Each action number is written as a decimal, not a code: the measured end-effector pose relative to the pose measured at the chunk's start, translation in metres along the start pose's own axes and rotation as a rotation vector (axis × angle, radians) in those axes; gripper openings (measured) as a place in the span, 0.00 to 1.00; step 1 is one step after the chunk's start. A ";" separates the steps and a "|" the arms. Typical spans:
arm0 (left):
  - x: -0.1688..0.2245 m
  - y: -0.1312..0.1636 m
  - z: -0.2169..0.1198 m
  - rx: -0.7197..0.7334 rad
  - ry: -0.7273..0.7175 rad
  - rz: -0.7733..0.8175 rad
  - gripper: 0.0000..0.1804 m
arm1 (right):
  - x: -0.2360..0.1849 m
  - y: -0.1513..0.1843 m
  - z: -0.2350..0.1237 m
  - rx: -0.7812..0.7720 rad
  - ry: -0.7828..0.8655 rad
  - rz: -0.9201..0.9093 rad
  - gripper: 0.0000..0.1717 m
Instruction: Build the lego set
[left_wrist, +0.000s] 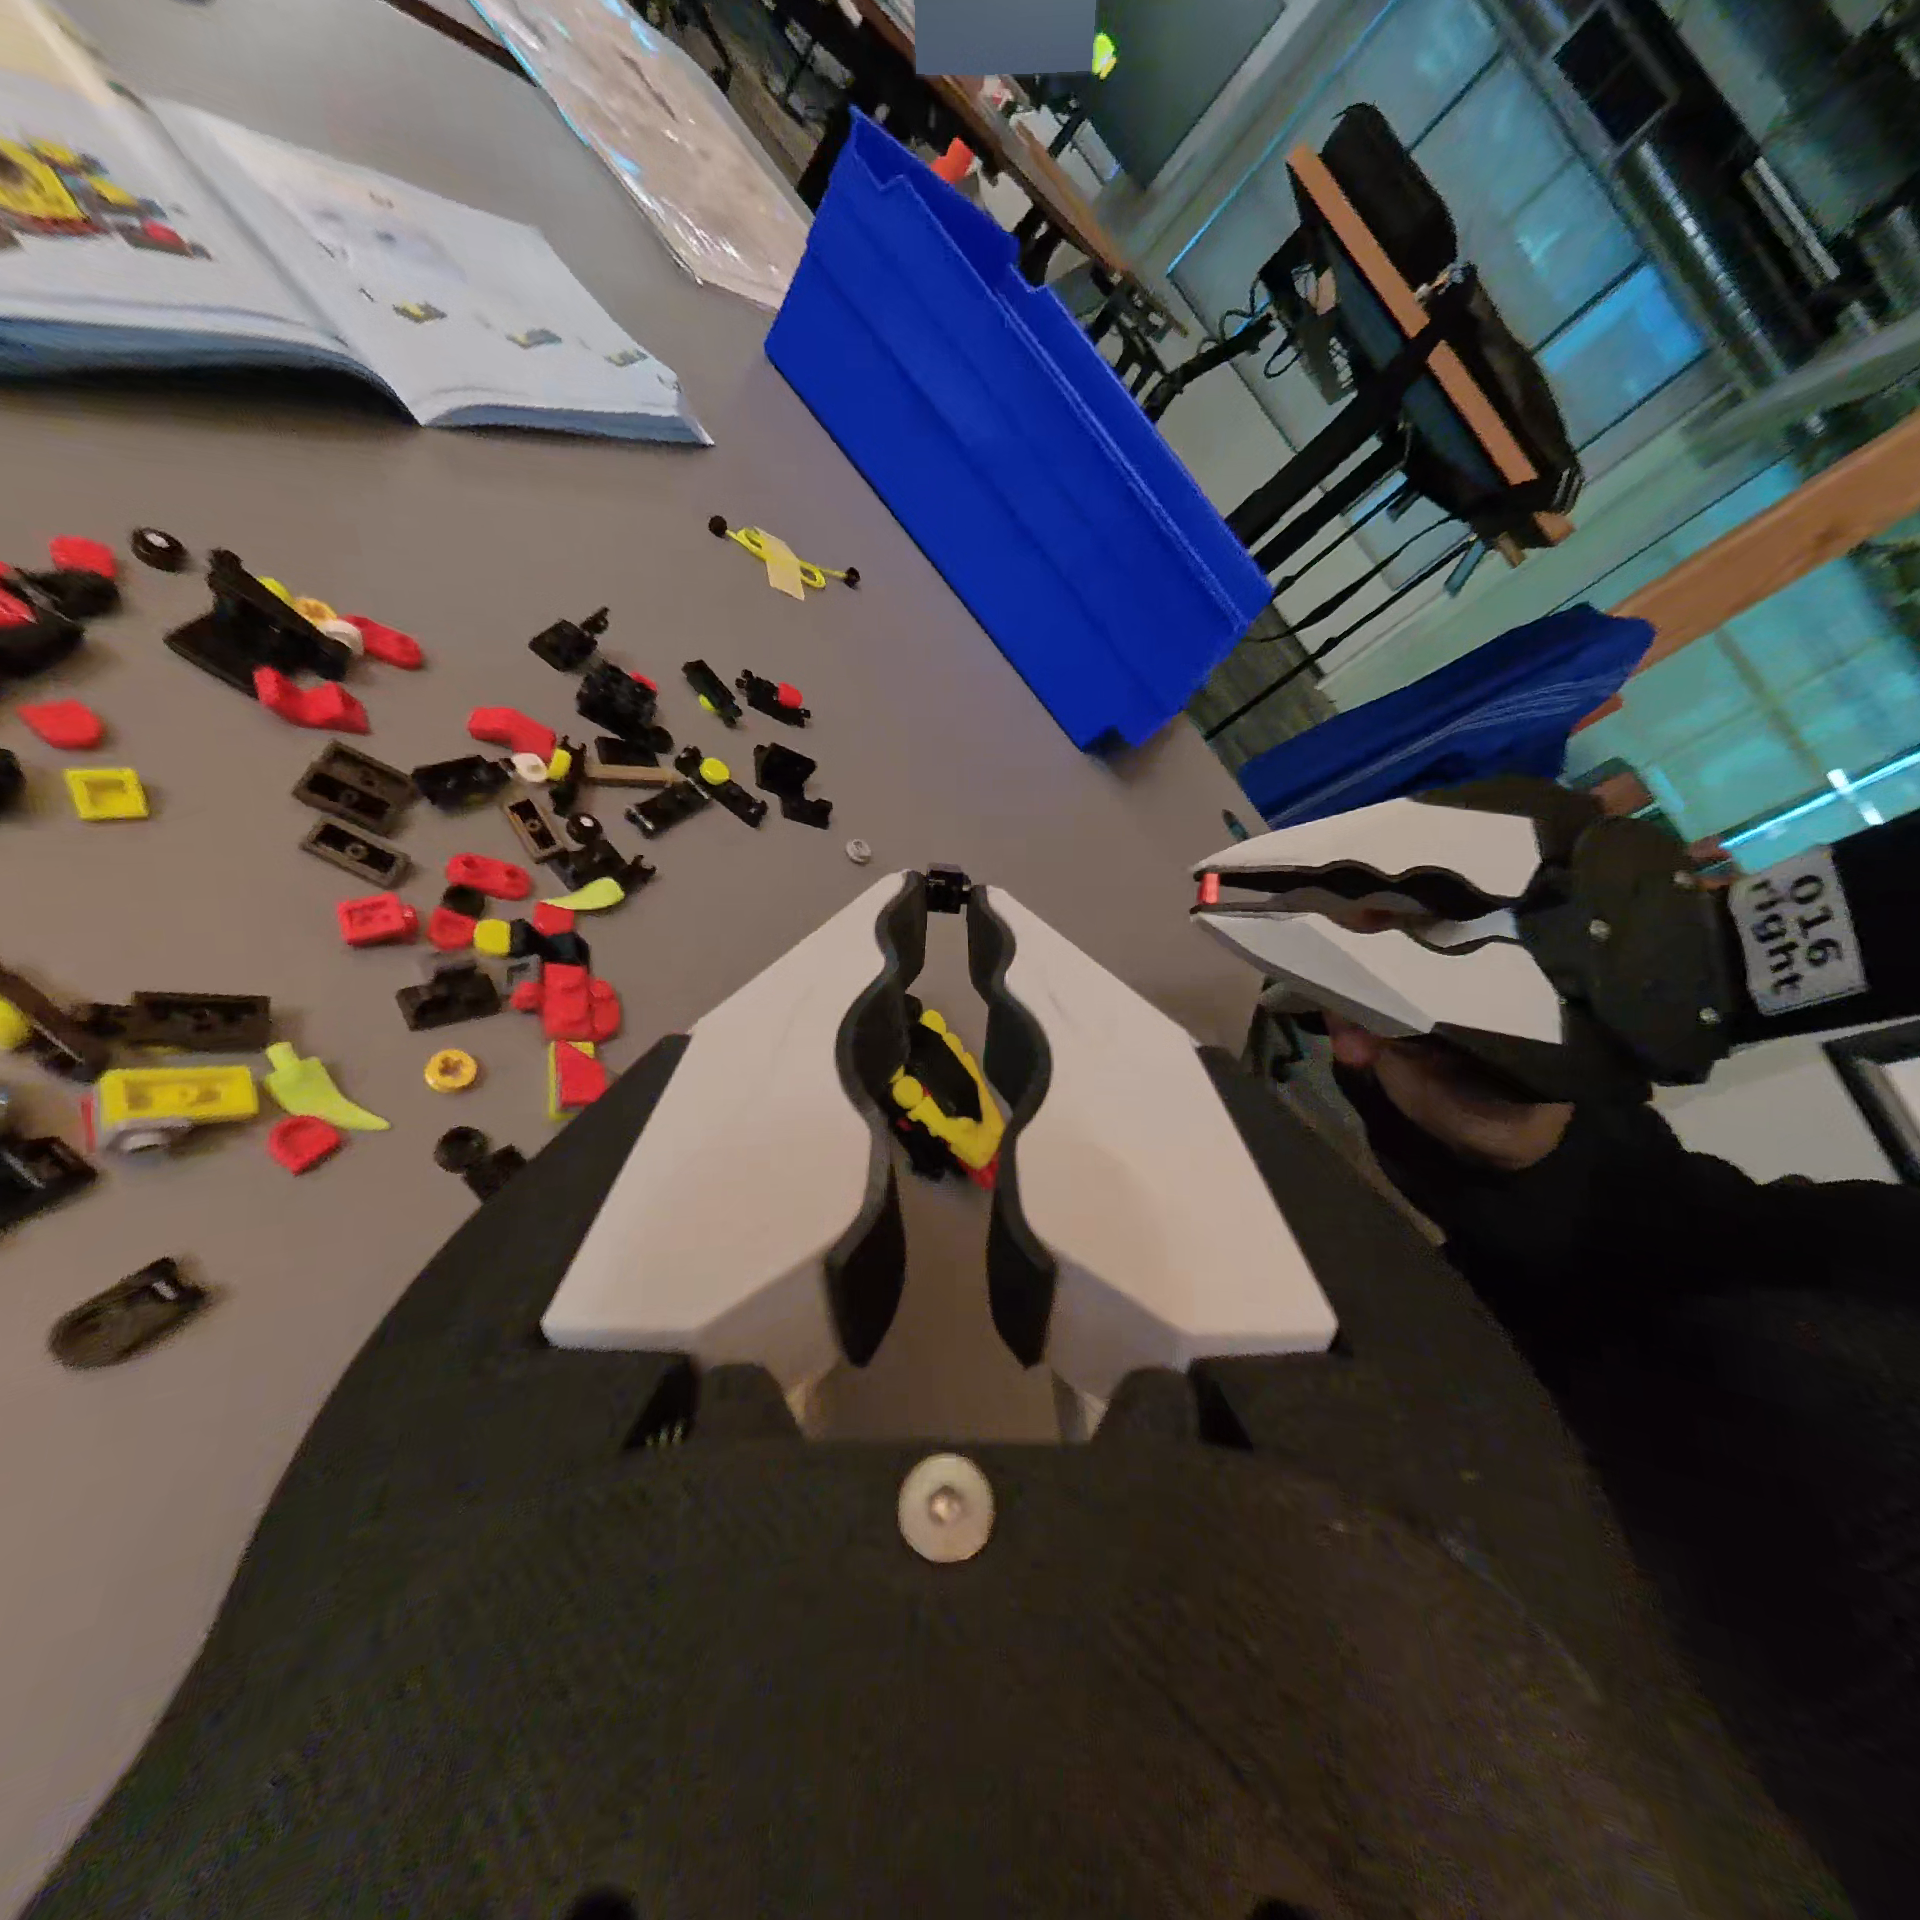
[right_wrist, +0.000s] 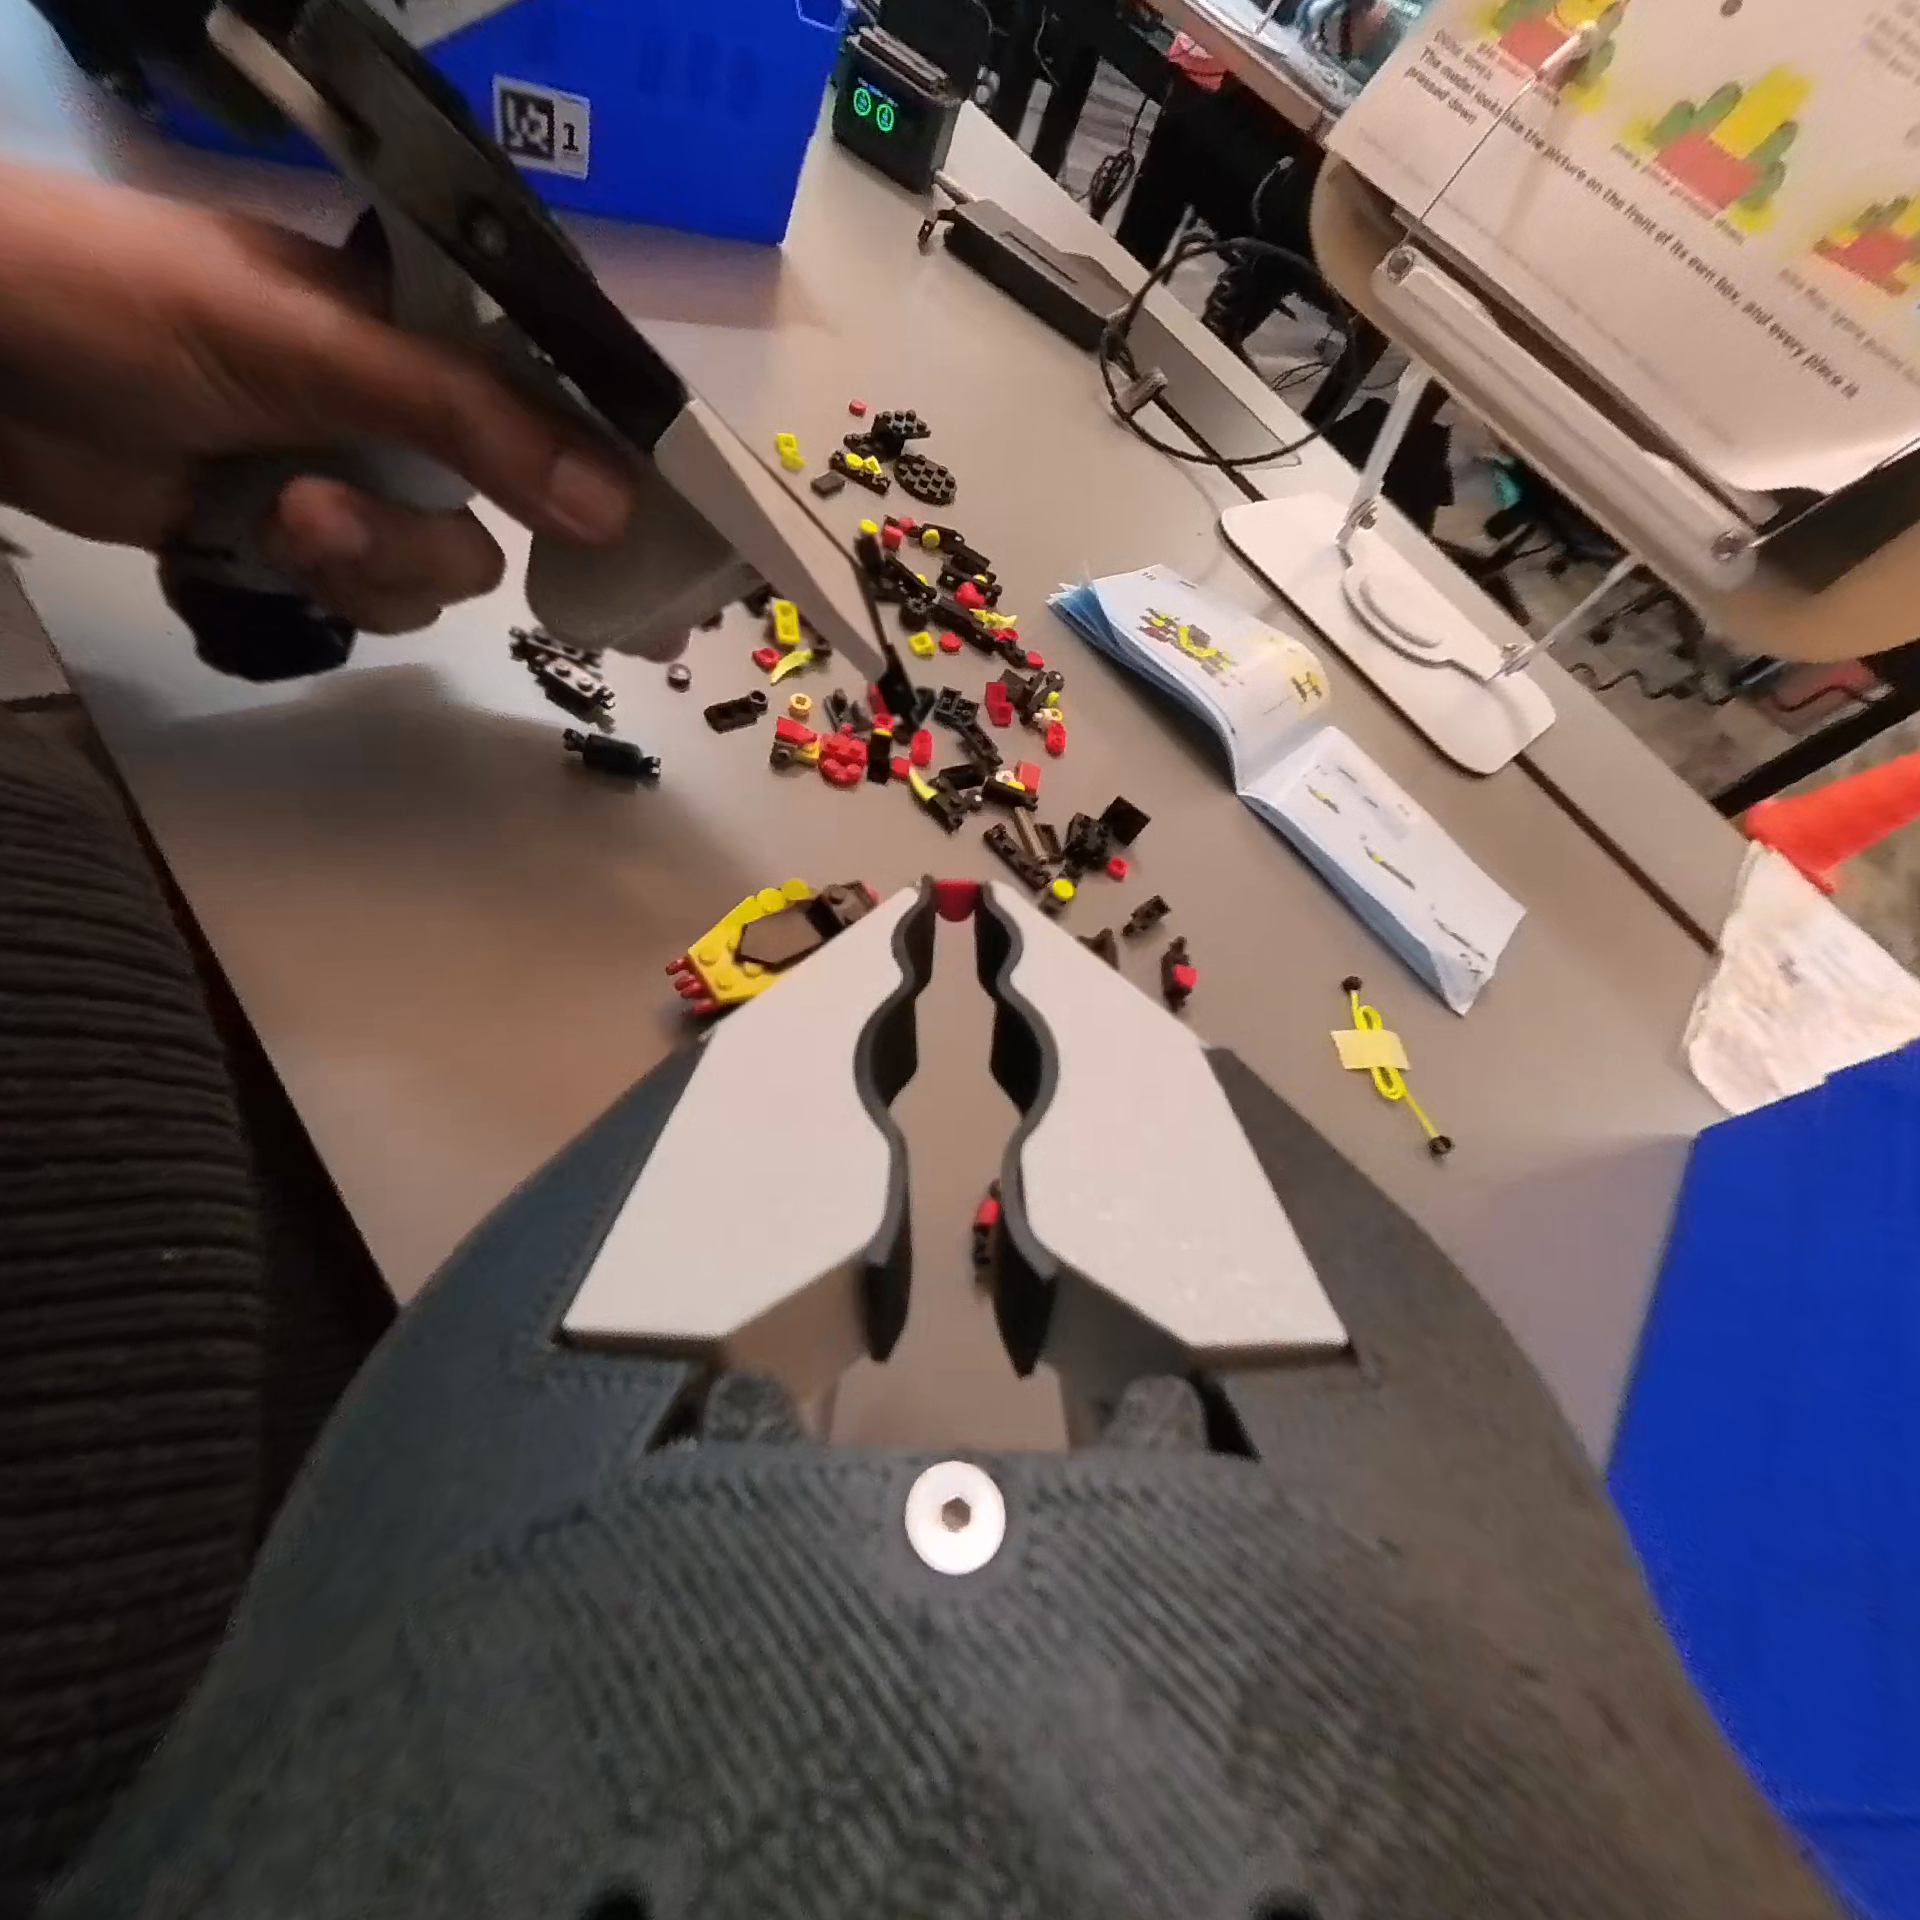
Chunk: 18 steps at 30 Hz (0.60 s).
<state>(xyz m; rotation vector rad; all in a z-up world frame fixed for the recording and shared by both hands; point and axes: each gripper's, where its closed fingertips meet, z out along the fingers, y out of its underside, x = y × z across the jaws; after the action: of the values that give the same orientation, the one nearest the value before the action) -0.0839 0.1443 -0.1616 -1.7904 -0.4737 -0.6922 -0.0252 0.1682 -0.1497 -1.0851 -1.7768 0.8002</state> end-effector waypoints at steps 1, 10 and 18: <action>0.001 0.001 0.001 0.001 0.010 -0.012 0.02 | 0.000 0.002 0.000 -0.003 -0.013 0.023 0.03; 0.022 0.027 0.017 -0.110 0.132 -0.048 0.03 | 0.009 0.022 -0.007 -0.045 -0.082 0.164 0.03; 0.055 0.095 0.057 -0.375 0.117 0.157 0.03 | 0.030 0.065 -0.039 -0.177 0.027 0.051 0.04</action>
<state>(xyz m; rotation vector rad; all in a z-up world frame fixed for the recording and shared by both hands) 0.0293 0.1679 -0.2055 -2.0955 -0.1259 -0.8087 0.0252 0.2247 -0.1782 -1.2549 -1.8304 0.6647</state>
